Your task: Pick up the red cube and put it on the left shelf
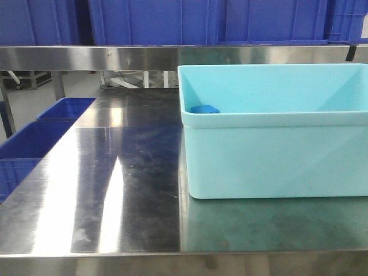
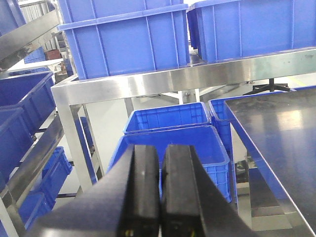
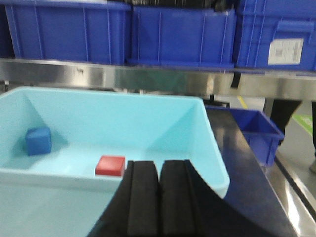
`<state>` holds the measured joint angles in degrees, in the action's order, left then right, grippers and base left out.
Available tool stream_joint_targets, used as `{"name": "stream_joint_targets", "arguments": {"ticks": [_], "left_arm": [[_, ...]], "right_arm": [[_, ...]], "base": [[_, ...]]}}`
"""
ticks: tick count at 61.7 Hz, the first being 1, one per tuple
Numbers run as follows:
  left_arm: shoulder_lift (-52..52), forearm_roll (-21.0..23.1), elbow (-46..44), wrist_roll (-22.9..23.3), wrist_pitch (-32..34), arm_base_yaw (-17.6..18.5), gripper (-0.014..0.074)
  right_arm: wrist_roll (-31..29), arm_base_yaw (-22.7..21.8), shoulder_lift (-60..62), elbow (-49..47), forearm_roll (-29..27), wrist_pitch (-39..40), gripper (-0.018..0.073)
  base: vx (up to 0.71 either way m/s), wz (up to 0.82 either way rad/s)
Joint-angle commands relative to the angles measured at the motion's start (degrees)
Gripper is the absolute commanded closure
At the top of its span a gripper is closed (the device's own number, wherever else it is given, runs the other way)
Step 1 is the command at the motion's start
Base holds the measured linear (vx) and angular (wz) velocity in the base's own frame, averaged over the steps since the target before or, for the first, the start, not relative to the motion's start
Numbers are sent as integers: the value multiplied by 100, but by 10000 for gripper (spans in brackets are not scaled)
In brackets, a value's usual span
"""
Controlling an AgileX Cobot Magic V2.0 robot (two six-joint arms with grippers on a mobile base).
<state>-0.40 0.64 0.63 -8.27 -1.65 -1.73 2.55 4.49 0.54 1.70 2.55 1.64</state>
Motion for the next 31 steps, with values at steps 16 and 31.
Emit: {"name": "stream_joint_targets", "arguments": {"ticks": [16, 31], "left_arm": [[-84, 27, 126, -3, 513, 37, 491], [-84, 27, 126, -3, 513, 37, 491]], "right_arm": [[384, -36, -337, -346, -158, 941, 507], [595, -36, -1314, -1380, -173, 858, 507]], "base": [[0, 0], [0, 0]]}}
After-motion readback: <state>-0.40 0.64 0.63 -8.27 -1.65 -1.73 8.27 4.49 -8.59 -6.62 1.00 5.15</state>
